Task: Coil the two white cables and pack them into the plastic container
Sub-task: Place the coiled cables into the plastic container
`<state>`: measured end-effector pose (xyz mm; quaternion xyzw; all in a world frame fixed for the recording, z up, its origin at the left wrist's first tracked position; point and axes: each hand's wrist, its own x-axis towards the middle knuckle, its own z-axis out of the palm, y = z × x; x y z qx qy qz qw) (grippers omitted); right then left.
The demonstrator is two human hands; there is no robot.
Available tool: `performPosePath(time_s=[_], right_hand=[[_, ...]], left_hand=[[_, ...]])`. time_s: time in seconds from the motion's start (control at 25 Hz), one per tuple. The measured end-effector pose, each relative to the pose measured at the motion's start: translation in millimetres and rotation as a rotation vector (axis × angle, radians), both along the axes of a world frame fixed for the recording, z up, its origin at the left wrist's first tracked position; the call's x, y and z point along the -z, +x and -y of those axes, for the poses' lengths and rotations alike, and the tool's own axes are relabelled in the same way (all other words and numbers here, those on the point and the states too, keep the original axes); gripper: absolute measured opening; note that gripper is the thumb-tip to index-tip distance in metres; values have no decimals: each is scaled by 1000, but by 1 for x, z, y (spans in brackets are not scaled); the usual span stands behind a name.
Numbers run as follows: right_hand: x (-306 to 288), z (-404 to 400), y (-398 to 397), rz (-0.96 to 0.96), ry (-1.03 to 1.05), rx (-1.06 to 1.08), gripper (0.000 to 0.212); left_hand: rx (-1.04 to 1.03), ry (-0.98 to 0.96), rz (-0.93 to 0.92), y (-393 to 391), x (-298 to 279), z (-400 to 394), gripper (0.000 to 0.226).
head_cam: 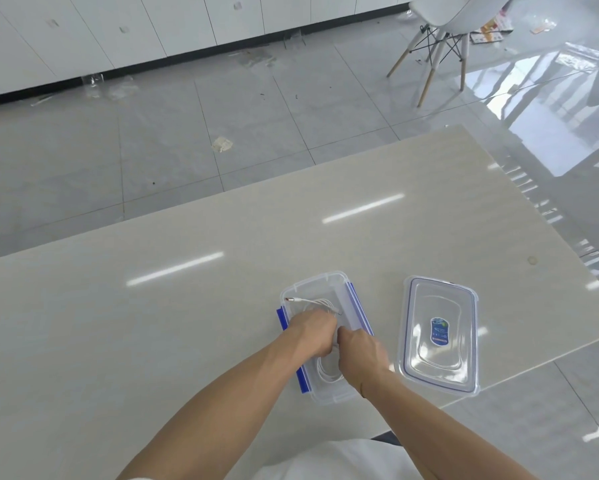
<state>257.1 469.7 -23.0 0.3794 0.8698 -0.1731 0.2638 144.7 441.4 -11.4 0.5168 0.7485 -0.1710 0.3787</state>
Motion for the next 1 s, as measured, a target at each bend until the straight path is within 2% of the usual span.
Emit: performPosePath(time_s=[0.24, 0.56, 0.76, 1.0], right_hand=[[4, 3, 1, -4, 40, -21, 24], [6, 7, 5, -4, 54, -16, 19], [-2, 14, 5, -74, 57, -3, 18], [-22, 24, 13, -243, 111, -144, 35]], left_hand=[[68, 46, -79, 3, 0, 7, 22], [171, 123, -178, 8, -1, 18, 19], [187, 320, -188, 4, -10, 36, 23], [34, 657, -86, -7, -22, 79, 30]])
